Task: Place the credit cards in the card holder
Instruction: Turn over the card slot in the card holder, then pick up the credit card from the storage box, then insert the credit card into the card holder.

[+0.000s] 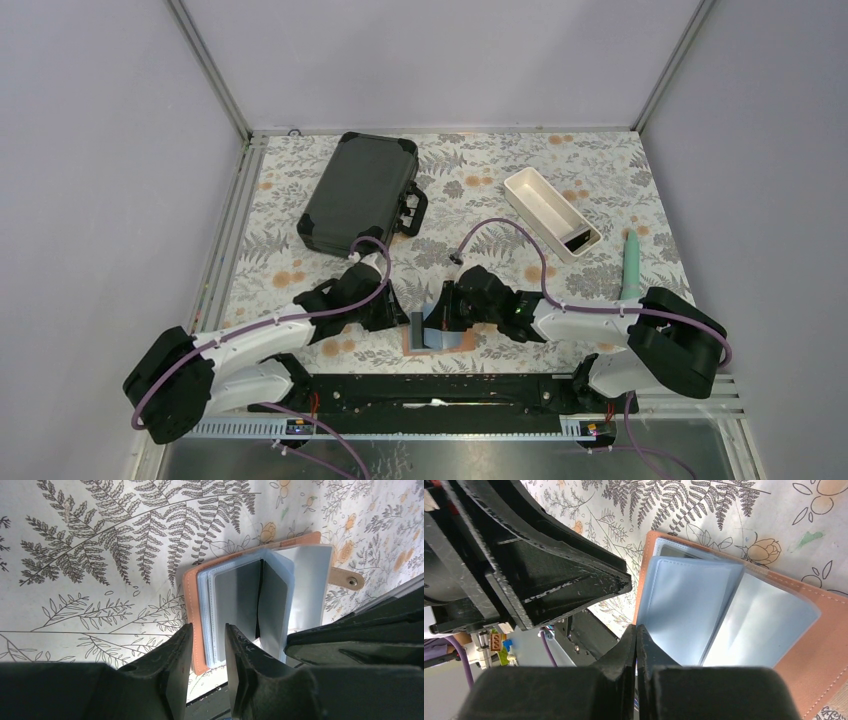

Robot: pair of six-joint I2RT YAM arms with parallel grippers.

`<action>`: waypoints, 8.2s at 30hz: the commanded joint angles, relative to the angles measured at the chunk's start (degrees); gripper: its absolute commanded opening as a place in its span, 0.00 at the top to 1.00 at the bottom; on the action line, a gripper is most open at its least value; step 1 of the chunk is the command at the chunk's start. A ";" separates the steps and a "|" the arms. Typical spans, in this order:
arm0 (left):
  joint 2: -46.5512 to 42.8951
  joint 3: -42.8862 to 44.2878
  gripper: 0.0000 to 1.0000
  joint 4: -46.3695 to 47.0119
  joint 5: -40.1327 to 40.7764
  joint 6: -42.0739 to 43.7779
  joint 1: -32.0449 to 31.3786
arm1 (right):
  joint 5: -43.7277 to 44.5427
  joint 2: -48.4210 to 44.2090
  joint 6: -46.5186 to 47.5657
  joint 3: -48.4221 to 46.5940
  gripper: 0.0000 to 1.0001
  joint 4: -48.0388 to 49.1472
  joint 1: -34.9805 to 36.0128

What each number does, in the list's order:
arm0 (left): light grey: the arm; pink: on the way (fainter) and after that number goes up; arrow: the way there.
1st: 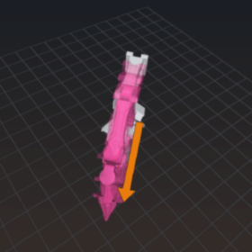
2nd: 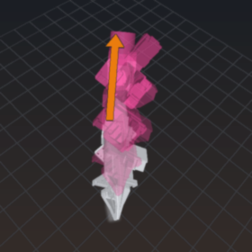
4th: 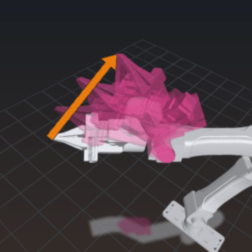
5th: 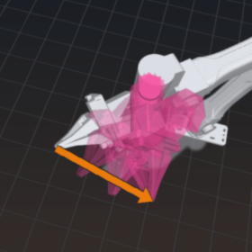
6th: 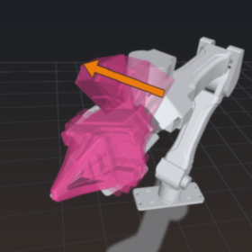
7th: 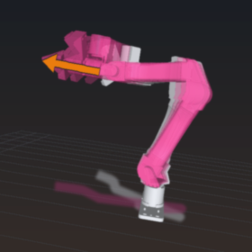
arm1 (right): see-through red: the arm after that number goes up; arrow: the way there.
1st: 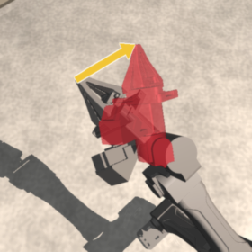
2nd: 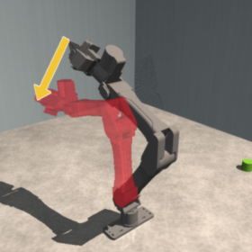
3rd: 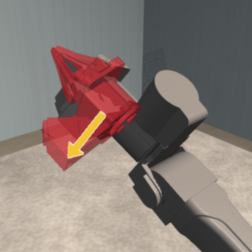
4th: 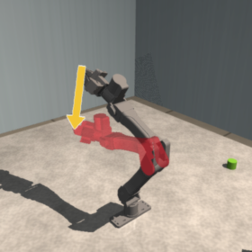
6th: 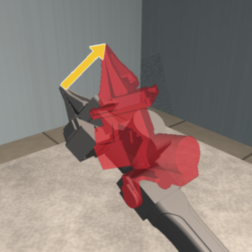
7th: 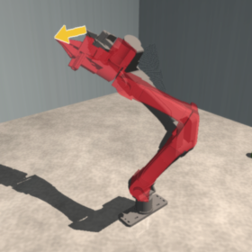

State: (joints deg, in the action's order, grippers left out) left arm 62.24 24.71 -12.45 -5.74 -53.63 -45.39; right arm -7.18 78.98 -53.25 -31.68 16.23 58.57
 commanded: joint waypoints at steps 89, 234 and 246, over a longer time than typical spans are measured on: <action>-3.68 -2.30 0.59 7.98 3.21 -3.40 -10.43 | 6.60 -6.80 -2.82 3.70 1.00 -0.42 0.57; -12.92 -8.72 0.05 5.10 -0.03 -8.01 3.41 | -0.36 -16.05 1.90 2.29 1.00 -4.48 -10.37; -7.50 -9.15 0.25 6.48 2.41 -8.66 1.41 | 4.71 -12.23 -2.59 8.40 1.00 2.60 -3.85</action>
State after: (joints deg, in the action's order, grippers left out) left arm 53.47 16.25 -7.31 -5.85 -61.71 -43.40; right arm -5.85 65.69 -53.91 -24.14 13.78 53.93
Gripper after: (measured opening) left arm 0.783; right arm 0.044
